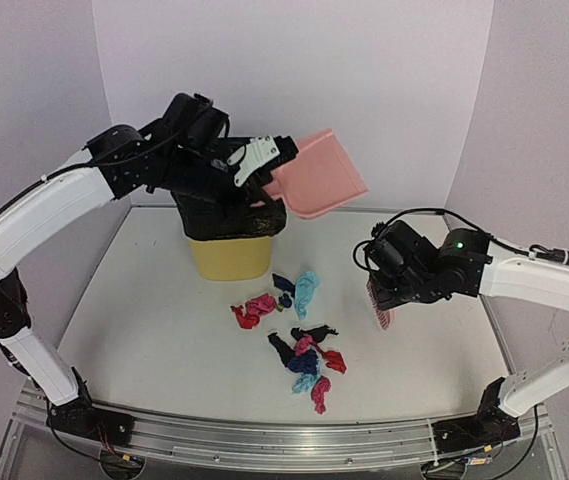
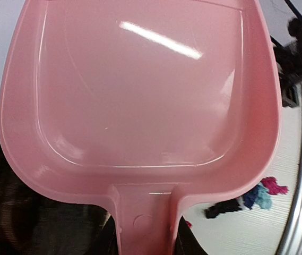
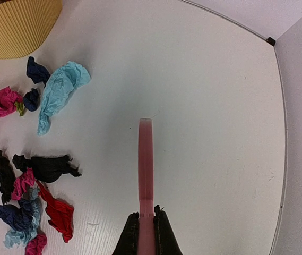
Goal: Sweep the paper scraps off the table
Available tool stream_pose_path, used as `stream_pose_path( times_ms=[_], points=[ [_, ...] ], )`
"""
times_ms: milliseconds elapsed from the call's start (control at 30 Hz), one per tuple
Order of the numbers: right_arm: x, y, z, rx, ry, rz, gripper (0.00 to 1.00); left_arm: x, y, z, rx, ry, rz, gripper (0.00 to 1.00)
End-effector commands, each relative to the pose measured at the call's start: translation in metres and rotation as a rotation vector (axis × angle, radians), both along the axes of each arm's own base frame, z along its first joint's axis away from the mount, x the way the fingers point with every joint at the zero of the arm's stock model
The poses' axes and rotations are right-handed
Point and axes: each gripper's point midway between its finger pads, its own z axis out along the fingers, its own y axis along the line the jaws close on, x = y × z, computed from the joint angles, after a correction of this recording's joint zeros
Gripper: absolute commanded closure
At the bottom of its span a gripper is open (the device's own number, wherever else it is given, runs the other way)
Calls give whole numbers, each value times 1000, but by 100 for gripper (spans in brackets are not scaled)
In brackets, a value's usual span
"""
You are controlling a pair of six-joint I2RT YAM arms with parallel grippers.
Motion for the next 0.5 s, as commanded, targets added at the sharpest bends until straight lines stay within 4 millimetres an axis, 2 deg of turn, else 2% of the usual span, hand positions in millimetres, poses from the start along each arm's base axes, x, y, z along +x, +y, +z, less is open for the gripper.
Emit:
stream_pose_path(
  times_ms=[0, 67, 267, 367, 467],
  points=[
    [-2, -24, 26, 12, -101, -35, 100, -54, -10, -21, -57, 151, -49, 100],
    [-4, -33, 33, 11, -131, -43, 100, -67, -8, -45, -29, 208, -25, 100],
    [-5, -40, 47, -1, -172, -20, 100, -101, 16, -153, 180, 433, 80, 100],
    [-3, -38, 48, -27, -175, -4, 100, -111, 35, -185, 239, 502, 133, 100],
    [2, -35, 43, -61, -168, -2, 100, -116, 53, -199, 262, 532, 194, 100]
  ],
)
